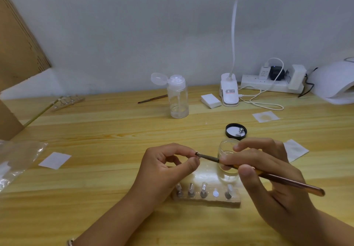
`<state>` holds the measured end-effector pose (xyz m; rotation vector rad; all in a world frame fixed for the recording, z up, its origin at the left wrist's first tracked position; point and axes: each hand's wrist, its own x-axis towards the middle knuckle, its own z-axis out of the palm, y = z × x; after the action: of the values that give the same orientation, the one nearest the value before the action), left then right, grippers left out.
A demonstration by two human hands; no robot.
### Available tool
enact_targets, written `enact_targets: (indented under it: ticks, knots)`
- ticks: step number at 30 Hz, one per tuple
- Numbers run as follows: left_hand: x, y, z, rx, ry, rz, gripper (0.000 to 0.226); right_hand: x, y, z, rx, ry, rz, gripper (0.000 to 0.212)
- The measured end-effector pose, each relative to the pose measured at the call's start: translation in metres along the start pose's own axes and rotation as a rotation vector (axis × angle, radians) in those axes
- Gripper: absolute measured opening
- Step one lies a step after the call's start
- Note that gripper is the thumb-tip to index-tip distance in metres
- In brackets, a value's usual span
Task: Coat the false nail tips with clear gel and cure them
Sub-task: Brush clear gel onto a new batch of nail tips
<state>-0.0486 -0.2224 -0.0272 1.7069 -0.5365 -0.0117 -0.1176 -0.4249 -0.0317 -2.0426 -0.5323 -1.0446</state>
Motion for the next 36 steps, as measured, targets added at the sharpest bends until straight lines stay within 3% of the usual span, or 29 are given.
enact_targets:
  ticks: [6,11,36]
  knots:
    - [0.0001,-0.0002,0.0003,0.010,0.007,-0.001,0.014,0.0001,0.0001,-0.0044,-0.011,0.066,0.019,0.035]
    - [0.0008,-0.0014,0.0006,0.024,0.024,-0.004,0.006,0.0004,0.0004,-0.0004,-0.027,0.006,0.013,0.035]
    - [0.0000,0.0047,0.0014,-0.027,0.043,0.039,0.008,0.0016,-0.0016,0.0000,0.004,0.066,0.060,0.030]
